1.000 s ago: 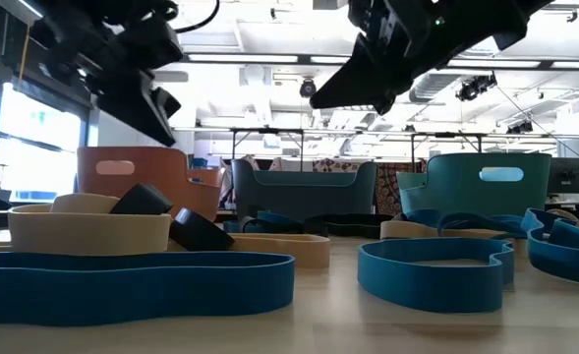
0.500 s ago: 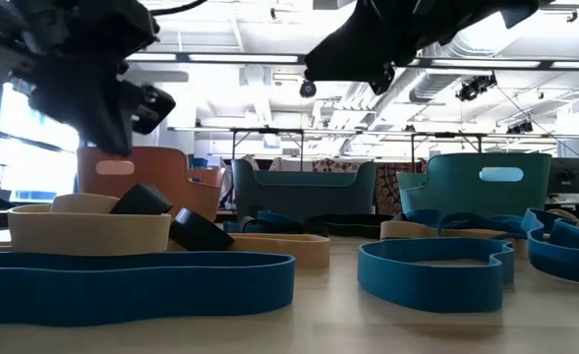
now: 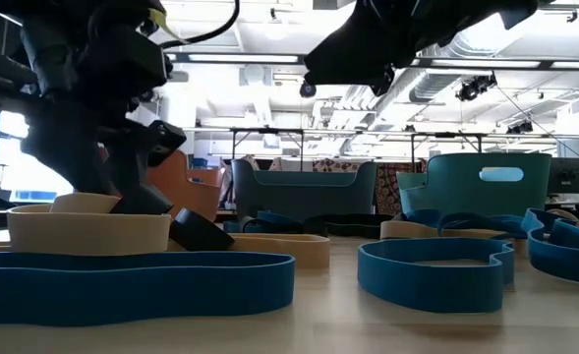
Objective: Sort rubber bands into baskets
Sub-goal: Put the brown rubber band into the green bin
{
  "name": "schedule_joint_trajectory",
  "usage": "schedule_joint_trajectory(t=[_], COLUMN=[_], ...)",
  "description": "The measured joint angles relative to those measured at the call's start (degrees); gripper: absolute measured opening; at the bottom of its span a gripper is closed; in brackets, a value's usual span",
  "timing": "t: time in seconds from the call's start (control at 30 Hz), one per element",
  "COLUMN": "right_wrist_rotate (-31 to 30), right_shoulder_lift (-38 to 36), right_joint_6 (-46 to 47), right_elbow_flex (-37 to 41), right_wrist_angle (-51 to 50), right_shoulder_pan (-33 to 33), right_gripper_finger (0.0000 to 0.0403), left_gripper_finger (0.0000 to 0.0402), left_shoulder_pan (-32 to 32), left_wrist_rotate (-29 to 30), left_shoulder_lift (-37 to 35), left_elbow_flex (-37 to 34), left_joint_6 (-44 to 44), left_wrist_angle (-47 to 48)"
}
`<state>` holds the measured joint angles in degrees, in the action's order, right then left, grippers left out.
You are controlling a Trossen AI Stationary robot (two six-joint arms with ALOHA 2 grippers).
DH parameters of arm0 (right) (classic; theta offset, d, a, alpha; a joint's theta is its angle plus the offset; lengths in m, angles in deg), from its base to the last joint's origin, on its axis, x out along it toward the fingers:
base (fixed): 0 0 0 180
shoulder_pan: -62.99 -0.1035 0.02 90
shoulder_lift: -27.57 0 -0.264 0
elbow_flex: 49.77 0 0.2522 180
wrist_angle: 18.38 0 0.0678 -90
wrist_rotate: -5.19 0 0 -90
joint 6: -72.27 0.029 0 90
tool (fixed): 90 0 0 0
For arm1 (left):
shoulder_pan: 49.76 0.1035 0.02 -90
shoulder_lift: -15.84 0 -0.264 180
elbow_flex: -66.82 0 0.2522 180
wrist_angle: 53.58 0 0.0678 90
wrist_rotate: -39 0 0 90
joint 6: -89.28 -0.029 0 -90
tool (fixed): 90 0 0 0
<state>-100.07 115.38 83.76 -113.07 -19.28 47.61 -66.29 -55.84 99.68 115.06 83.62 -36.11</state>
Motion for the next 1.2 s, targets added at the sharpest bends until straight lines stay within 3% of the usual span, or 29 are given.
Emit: schedule_joint_trajectory(t=[0.33,0.67,1.2], right_wrist_rotate=[0.0,0.0,0.0], right_shoulder_lift=[0.0,0.0,0.0], right_joint_6=[0.0,0.0,-1.1], right_elbow_flex=[0.0,0.0,0.0], right_wrist_angle=[-0.1,-0.1,-0.2], right_shoulder_pan=[0.0,0.0,0.0], right_gripper_finger=[0.0133,0.0133,0.0133], left_gripper_finger=[0.0116,0.0008,0.0003], left_shoulder_pan=[0.0,0.1,6.3], left_wrist_rotate=[-3.0,-3.5,-2.7], left_shoulder_lift=[1.0,0.9,0.5], left_elbow_flex=[0.0,0.1,13.8], left_joint_6=[-2.9,-5.0,-7.7], left_wrist_angle=[-2.2,-1.8,10.1])
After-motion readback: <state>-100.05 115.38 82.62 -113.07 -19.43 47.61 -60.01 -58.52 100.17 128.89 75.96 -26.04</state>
